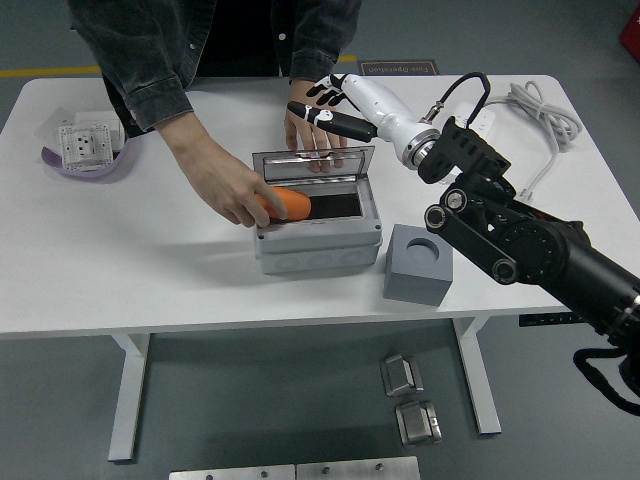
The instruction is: Pick up the cylinder from the cube,place it in the box,flap close box
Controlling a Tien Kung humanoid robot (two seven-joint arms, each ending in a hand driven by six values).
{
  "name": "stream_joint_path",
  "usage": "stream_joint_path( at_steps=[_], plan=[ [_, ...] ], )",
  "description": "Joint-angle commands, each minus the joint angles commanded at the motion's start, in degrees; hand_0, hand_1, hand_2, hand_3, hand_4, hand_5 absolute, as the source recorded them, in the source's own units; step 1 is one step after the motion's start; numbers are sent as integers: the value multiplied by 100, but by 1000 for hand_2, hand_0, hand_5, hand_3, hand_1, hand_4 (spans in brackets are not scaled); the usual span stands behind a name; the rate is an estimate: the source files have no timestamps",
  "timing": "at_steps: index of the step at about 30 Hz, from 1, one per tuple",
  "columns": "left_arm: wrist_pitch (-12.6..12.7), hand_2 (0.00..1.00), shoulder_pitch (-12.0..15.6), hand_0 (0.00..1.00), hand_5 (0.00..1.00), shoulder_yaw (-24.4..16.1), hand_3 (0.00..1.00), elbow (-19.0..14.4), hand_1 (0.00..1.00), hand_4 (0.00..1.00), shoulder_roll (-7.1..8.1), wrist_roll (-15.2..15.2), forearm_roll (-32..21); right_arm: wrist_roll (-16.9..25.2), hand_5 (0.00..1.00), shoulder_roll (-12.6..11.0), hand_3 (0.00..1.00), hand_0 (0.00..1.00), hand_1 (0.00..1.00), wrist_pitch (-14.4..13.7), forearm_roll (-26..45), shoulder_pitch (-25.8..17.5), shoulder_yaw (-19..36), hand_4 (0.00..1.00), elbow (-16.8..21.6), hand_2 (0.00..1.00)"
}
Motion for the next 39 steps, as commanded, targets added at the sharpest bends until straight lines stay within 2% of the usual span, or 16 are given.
stream_joint_path(
  at_steps=[12,25,32,39],
  plan=[
    [-3,725,-21,724,135,-4,867,0,735,563,-29,-36,-2,68,998,23,747,838,733,-77,182,-100,-285,998,-99,722],
    [0,719,-24,724,133,-36,865,0,735,563,-54,-49,1,62,998,-87,750,832,731,-119,312,-279,-545,987,50,720],
    [4,716,-20,724,133,-43,865,0,735,563,-52,-59,-3,-49,998,-300,748,829,728,-119,170,-428,-678,980,429,719],
    [12,713,-6,723,133,-23,864,0,735,563,-54,-75,-39,-324,998,-532,748,825,725,-74,-221,-582,-867,966,981,719]
  ],
)
